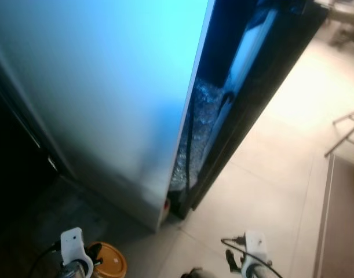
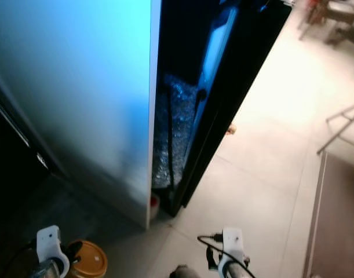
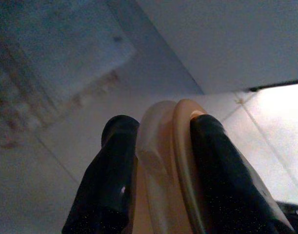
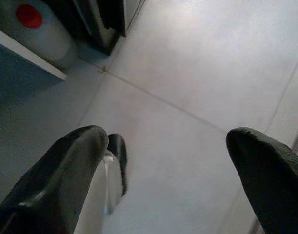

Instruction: Restocking fridge

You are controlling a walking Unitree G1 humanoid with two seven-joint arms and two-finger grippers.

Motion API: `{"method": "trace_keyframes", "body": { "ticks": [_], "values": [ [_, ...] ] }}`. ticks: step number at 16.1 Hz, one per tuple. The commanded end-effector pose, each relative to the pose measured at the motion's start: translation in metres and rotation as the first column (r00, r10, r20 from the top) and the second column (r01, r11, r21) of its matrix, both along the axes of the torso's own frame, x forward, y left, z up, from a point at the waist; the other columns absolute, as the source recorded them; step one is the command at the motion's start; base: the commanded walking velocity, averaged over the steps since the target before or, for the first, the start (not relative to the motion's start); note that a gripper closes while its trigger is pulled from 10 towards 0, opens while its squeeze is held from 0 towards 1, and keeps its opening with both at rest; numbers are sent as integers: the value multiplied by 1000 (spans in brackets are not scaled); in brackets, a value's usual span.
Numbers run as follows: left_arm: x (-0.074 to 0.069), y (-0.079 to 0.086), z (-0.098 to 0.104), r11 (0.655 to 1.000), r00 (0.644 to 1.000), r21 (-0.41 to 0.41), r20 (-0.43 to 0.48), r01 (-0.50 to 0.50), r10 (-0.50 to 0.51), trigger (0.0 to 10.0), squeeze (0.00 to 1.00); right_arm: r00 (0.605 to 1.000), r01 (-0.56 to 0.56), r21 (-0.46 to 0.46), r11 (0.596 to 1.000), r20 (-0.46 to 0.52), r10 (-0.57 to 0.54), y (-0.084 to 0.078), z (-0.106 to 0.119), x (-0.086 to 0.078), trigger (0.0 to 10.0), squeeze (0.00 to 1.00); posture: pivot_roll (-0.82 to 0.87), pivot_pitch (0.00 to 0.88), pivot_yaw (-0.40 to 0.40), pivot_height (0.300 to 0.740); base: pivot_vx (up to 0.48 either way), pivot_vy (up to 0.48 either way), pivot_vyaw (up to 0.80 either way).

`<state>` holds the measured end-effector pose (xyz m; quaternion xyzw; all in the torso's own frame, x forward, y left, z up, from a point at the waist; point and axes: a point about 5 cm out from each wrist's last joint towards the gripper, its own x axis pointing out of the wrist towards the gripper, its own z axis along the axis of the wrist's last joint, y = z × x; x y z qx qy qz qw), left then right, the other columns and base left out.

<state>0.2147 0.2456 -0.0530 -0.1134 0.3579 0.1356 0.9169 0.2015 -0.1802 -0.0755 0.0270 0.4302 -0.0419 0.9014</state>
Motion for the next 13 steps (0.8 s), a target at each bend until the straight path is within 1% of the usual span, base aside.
{"method": "trace_keyframes", "body": {
  "ticks": [1,10,13],
  "values": [
    [-2,-4,-3,1000,1000,-15,-9,2,-3,10000,0,1000,14,-10,1000,-27,-14,-6,-3,-7,10000,0,-149,182,-64,740,0,0,-731],
    [-2,-4,-3,1000,1000,-13,-13,5,-6,10000,0,999,35,-10,999,-13,-35,-6,-3,-6,10000,0,-148,179,-62,740,0,0,-734],
    [-2,-4,-3,1000,1000,-14,-16,-3,2,10000,0,997,73,-17,997,14,-73,-8,-2,-6,10000,0,-161,177,-59,740,0,0,0]
  ]
}}
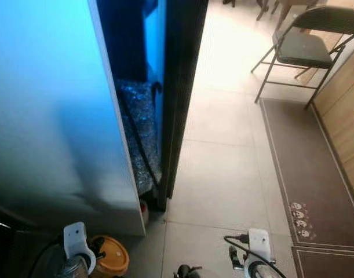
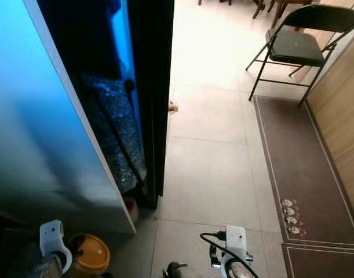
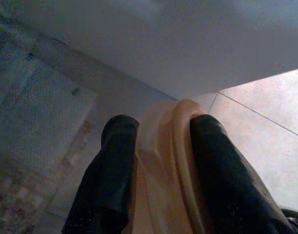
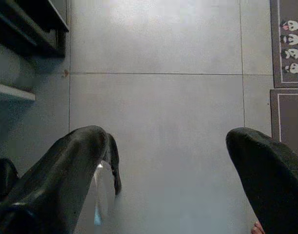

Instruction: Restocking fridge

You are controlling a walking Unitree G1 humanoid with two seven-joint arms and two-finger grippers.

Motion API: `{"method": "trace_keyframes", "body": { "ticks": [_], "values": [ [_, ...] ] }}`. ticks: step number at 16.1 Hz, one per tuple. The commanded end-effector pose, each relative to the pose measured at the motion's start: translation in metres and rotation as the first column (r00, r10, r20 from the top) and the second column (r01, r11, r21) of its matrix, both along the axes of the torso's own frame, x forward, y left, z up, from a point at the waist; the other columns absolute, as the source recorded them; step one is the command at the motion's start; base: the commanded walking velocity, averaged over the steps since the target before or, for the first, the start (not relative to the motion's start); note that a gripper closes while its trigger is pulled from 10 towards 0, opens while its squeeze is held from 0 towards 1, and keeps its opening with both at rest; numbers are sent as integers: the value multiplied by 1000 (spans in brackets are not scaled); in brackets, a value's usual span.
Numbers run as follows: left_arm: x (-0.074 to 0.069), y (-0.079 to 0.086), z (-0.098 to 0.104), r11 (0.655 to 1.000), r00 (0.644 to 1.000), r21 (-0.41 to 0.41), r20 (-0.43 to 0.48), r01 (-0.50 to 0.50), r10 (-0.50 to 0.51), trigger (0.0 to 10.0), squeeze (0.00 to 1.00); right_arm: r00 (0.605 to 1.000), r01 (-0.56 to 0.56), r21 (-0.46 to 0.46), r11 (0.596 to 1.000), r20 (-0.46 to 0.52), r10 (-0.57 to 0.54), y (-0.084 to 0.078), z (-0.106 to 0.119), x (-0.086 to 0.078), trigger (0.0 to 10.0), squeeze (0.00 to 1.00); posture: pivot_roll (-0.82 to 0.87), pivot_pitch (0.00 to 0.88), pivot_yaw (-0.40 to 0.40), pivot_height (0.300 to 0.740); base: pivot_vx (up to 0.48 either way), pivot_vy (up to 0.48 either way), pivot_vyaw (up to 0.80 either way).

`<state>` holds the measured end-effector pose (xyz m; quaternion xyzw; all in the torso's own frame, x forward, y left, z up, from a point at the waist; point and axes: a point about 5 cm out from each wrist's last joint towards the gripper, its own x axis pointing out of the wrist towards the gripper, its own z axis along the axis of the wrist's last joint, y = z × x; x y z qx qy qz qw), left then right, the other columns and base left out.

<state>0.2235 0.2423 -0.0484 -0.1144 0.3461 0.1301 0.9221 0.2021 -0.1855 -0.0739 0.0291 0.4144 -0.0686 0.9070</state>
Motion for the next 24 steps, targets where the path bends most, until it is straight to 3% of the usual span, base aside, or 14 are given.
{"method": "trace_keyframes", "body": {
  "ticks": [1,8,9,10,11,12,15,17,20,24],
  "values": [
    [-12,-1,-8,1000,999,-12,-46,-11,11,10000,0,999,33,-8,999,4,-33,-3,-2,-5,10000,0,-168,177,-56,740,0,0,0],
    [-12,2,-8,1000,999,2,-53,-12,12,10000,0,977,117,-77,990,187,-101,-7,9,2,10000,0,-197,179,-38,740,0,0,0],
    [-13,2,-8,1000,998,5,-56,-13,13,10000,0,915,145,-155,977,397,-73,-42,37,18,10000,0,-208,174,-33,740,0,0,0],
    [-14,3,-9,1000,998,11,-64,-9,9,10000,0,816,169,-206,964,577,-20,-63,72,34,10000,0,-216,160,-26,740,0,0,0],
    [-15,3,-9,1000,997,15,-72,-4,5,10000,0,762,171,-225,959,647,17,-64,90,43,10000,0,-217,150,-22,740,0,0,0],
    [-18,3,-11,1000,996,18,-83,-5,6,10000,0,697,156,-226,962,715,55,-58,109,56,10000,0,-217,133,-20,740,0,0,0],
    [-24,2,-15,999,994,17,-109,-28,30,10000,0,622,87,-252,964,769,145,-43,130,72,10000,0,-207,93,-31,740,0,0,0],
    [-26,0,-17,999,993,10,-115,-40,41,10000,0,595,51,-262,964,783,181,-35,139,74,10000,0,-195,73,-41,740,0,0,0],
    [-36,-5,-23,997,991,-15,-118,-73,71,10000,0,503,-30,-287,957,823,263,-3,167,73,10000,0,-166,28,-59,740,0,0,0],
    [-48,-1,-27,995,987,-20,-128,-99,96,10000,0,509,-32,-235,972,833,218,20,172,60,10000,0,-172,23,-49,740,0,0,0]
  ]
}}
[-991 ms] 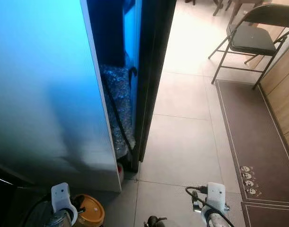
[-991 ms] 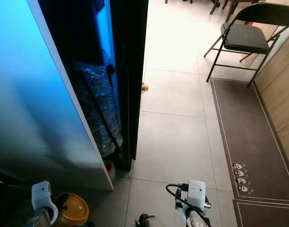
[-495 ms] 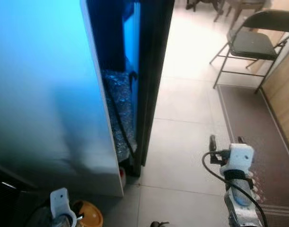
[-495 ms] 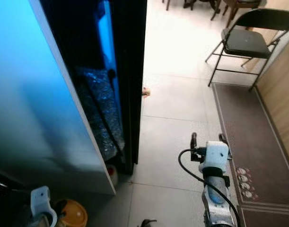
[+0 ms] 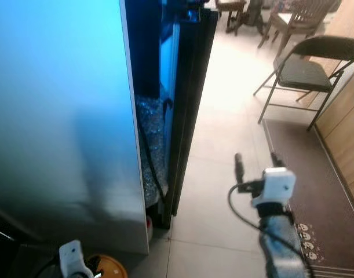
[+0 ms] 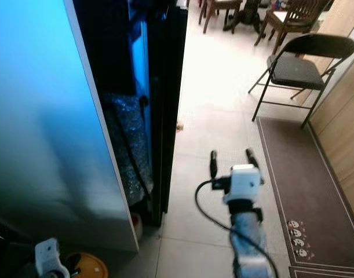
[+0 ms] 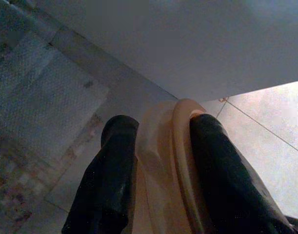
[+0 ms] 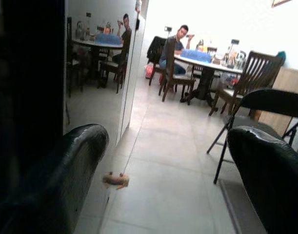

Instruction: Restocking fridge

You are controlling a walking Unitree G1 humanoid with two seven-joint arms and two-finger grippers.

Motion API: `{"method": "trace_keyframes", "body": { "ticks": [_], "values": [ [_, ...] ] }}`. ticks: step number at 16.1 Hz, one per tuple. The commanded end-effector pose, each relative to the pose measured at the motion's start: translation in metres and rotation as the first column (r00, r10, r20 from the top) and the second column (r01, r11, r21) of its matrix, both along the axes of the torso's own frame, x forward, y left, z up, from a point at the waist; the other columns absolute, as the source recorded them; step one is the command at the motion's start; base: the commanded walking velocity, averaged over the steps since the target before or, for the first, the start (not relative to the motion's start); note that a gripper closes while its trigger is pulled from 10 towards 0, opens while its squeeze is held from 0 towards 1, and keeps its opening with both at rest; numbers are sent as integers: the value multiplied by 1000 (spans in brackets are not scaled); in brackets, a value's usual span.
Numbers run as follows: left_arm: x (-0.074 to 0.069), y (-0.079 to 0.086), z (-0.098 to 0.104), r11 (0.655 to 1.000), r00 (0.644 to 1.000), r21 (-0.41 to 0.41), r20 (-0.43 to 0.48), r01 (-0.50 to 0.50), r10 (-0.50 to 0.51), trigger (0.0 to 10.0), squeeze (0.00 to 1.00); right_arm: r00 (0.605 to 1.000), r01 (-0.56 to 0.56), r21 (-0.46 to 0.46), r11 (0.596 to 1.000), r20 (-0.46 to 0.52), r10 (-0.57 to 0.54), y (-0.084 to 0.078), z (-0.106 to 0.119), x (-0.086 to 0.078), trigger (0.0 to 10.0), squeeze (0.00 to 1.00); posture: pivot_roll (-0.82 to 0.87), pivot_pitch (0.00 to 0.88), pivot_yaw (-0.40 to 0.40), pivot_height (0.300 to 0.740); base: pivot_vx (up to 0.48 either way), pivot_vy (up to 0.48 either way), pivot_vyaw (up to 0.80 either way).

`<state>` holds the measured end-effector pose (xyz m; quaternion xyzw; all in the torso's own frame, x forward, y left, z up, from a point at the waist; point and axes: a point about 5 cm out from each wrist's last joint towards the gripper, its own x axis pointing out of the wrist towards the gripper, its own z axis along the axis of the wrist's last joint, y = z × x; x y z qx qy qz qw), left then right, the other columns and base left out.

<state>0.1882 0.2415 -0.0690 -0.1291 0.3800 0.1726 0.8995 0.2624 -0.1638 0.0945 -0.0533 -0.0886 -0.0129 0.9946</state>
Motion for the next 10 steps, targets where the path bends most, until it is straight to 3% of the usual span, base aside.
{"method": "trace_keyframes", "body": {
  "ticks": [1,4,10],
  "values": [
    [-14,1,-7,1000,999,-14,-48,-5,4,10000,0,1000,18,7,1000,-7,-18,2,4,-2,10000,0,-178,23,-42,740,0,0,0],
    [-19,3,-9,999,997,-10,-68,30,-31,10000,0,1000,26,27,999,-17,-25,8,5,-5,10000,0,-186,20,-18,740,0,0,0],
    [-24,8,-9,998,995,2,-83,56,-55,10000,0,998,54,60,997,-46,-51,12,10,-7,10000,0,-175,26,-14,740,0,318,0]
  ]
}}
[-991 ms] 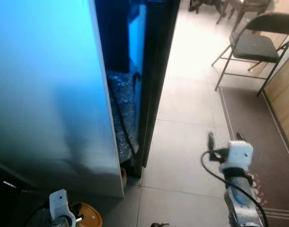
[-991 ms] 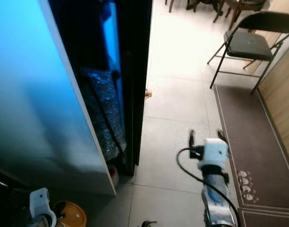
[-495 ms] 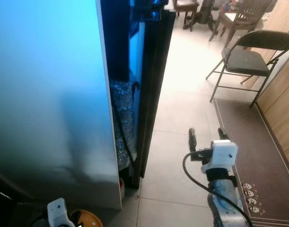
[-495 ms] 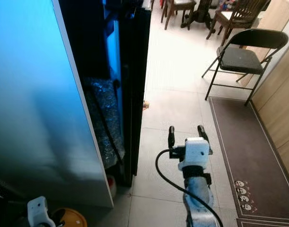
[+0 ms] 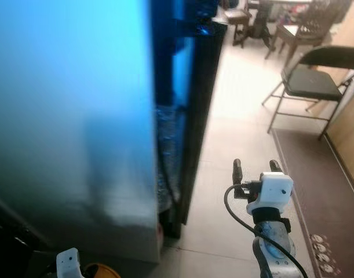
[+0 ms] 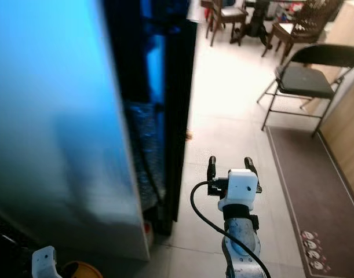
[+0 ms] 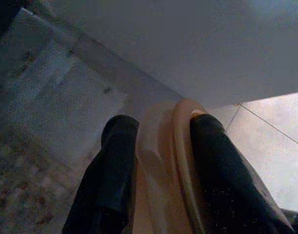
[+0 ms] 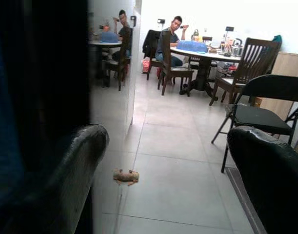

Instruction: Restocking fridge

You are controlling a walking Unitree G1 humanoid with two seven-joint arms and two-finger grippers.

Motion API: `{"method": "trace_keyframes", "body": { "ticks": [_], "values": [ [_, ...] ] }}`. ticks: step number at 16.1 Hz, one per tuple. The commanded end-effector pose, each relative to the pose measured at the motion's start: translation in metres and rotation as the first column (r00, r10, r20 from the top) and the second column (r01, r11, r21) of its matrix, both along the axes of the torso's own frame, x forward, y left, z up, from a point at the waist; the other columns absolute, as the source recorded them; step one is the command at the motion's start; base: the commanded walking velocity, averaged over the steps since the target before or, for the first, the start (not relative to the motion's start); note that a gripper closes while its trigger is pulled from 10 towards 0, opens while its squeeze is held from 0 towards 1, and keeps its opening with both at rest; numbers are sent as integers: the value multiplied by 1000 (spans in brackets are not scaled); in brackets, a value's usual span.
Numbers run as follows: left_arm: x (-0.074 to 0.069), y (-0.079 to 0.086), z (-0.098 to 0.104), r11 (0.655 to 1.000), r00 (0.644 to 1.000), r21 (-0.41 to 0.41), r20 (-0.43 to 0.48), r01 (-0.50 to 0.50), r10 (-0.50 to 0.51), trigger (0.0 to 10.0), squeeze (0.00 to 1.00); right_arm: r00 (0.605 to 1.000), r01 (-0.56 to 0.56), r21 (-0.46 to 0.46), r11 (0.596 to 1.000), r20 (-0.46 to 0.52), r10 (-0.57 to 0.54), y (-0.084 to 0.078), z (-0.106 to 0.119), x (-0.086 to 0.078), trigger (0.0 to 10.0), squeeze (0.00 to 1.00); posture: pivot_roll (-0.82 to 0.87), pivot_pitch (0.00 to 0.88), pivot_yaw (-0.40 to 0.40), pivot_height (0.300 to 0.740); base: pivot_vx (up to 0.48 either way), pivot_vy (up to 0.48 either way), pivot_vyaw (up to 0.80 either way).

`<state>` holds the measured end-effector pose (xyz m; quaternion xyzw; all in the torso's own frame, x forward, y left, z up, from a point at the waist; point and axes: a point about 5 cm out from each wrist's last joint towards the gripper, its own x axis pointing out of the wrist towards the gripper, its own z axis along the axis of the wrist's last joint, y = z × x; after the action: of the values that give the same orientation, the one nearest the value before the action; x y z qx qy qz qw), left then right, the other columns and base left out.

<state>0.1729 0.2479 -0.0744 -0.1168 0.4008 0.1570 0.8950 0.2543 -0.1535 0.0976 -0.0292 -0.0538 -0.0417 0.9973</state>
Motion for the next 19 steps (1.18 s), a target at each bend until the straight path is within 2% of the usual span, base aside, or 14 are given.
{"method": "trace_keyframes", "body": {
  "ticks": [1,6,12,15,19],
  "values": [
    [-9,2,-4,1000,999,3,-44,17,-17,10000,0,1000,-6,1,1000,16,6,3,8,2,10000,0,-176,28,-13,740,0,307,0],
    [-8,3,-3,1000,999,7,-45,26,-25,10000,0,1000,-3,15,1000,29,2,5,15,5,10000,0,-172,66,-14,740,0,300,0],
    [-5,4,-2,1000,999,7,-37,20,-19,10000,0,1000,17,5,1000,26,-17,-2,17,8,10000,0,-173,106,-11,740,0,264,0],
    [-4,5,-1,1000,999,9,-39,22,-22,10000,0,1000,17,6,1000,26,-17,-2,18,8,10000,0,-172,118,-10,740,0,-110,0],
    [-3,4,-1,1000,999,8,-37,25,-25,10000,0,1000,15,8,1000,28,-15,-2,19,10,10000,0,-169,123,-10,740,0,332,0]
  ]
}}
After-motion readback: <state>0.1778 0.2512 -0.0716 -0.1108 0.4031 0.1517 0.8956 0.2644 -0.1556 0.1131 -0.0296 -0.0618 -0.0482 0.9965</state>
